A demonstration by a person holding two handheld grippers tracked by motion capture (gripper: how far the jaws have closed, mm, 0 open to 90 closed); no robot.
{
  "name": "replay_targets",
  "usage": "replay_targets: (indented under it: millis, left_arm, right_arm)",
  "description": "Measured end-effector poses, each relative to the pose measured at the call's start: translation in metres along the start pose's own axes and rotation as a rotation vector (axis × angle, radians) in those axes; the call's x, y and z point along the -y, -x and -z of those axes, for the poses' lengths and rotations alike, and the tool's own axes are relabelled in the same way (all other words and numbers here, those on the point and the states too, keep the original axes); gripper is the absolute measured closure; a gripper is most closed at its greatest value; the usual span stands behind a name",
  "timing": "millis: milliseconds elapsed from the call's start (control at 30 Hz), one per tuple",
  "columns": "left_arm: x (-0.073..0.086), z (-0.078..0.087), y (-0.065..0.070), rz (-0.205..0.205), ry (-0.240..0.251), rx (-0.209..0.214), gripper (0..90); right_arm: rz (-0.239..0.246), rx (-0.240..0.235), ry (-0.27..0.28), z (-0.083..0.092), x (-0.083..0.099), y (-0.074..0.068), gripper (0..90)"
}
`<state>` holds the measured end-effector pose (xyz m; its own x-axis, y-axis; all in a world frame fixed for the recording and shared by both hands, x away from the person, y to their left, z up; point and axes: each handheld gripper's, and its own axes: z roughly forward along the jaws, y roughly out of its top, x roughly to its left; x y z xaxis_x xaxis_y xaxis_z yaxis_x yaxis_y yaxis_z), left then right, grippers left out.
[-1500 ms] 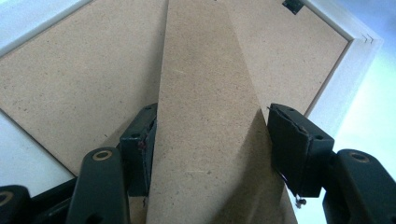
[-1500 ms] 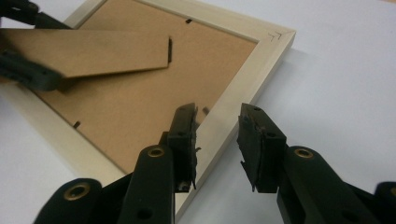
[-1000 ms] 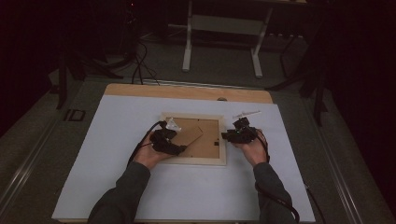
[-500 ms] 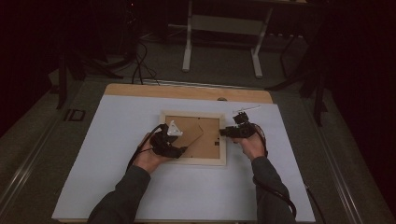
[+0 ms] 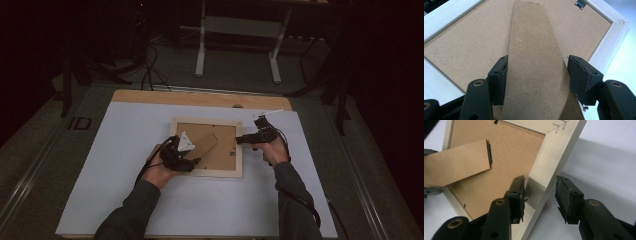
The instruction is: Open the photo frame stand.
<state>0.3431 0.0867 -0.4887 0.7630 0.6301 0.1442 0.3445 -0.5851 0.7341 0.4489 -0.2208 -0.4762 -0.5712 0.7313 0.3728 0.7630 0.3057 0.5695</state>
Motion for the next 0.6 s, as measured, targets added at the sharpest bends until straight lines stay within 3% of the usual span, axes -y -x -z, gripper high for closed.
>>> replay_targets:
  millis: [267,433,600]
  left_arm:
    - [0.0005,0.0016,0.0021,-0.014,0.018,-0.011,39.3]
    - [-0.0005,0.0039,0.005,-0.038,0.032,-0.023,39.3]
    - [0.0022,0.0032,0.003,-0.035,0.025,-0.022,39.3]
  right_arm:
    - [-0.004,-0.011,-0.018,-0.0015,-0.0037,0.0009,53.4]
    - [-0.035,-0.06,-0.019,-0.0055,-0.0046,0.0031,52.0]
    - [-0.033,-0.058,-0.014,-0.0036,-0.0046,0.0026,55.4]
